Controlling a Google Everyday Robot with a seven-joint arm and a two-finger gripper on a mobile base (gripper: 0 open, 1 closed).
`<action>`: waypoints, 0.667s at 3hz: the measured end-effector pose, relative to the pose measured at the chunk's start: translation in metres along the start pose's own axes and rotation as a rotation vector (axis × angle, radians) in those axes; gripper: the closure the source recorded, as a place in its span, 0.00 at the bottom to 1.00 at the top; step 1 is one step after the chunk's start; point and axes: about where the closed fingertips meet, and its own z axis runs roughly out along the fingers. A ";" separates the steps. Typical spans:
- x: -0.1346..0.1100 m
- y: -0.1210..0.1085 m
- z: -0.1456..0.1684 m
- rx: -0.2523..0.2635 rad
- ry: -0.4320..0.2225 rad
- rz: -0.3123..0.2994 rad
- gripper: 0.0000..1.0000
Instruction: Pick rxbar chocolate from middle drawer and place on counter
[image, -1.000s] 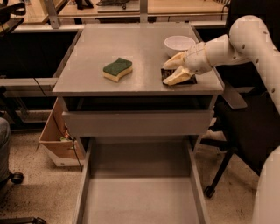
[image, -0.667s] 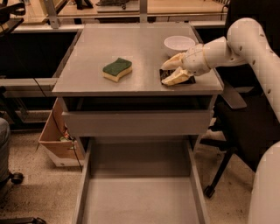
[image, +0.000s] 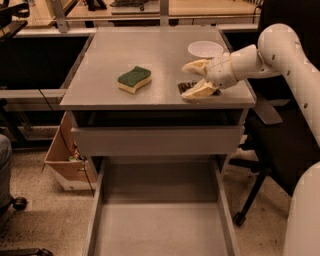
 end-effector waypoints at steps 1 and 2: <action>-0.005 0.005 -0.002 -0.016 -0.026 0.019 0.00; -0.009 0.020 -0.010 -0.039 -0.074 0.068 0.00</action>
Offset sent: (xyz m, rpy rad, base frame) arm -0.0443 -0.0157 0.0088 0.1281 0.1355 0.0235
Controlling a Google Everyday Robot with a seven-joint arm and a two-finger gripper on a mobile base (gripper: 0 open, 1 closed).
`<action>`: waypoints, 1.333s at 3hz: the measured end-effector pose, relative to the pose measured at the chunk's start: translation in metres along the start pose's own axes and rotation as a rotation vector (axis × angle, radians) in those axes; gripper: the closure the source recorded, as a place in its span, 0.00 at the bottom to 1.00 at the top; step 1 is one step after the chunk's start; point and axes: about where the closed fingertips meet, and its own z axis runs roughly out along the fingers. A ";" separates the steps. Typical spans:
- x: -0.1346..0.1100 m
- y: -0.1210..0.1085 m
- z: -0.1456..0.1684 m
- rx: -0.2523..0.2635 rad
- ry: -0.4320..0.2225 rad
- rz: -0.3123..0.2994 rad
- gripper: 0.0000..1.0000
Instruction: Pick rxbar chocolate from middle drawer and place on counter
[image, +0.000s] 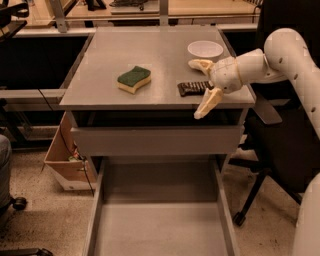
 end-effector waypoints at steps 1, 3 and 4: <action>0.010 0.020 -0.028 0.016 -0.024 0.088 0.00; 0.005 0.052 -0.117 0.106 0.058 0.134 0.00; 0.001 0.060 -0.143 0.138 0.083 0.147 0.00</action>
Offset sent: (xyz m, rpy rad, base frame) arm -0.0838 -0.1299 0.0285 0.0409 0.0983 -0.2133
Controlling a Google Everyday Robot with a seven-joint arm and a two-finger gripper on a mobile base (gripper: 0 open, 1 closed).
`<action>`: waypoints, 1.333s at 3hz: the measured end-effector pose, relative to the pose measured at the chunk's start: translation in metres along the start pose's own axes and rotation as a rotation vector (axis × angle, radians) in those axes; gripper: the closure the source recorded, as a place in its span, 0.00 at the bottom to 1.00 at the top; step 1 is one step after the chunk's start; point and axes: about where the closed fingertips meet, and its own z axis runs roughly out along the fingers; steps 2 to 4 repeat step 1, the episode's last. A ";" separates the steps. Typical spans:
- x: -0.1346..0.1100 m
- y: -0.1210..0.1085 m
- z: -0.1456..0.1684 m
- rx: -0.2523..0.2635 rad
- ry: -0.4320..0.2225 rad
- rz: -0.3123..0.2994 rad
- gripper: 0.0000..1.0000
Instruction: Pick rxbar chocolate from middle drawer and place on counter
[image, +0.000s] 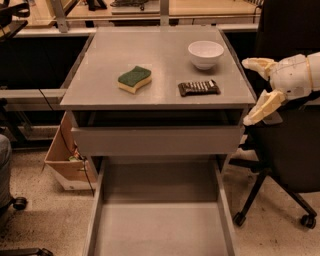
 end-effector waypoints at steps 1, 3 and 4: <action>0.000 0.000 -0.001 0.001 0.000 0.000 0.00; 0.000 0.000 -0.001 0.001 0.000 0.000 0.00; 0.000 0.000 -0.001 0.001 0.000 0.000 0.00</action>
Offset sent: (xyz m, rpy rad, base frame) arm 0.0000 0.0000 0.0000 0.0000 0.0000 0.0000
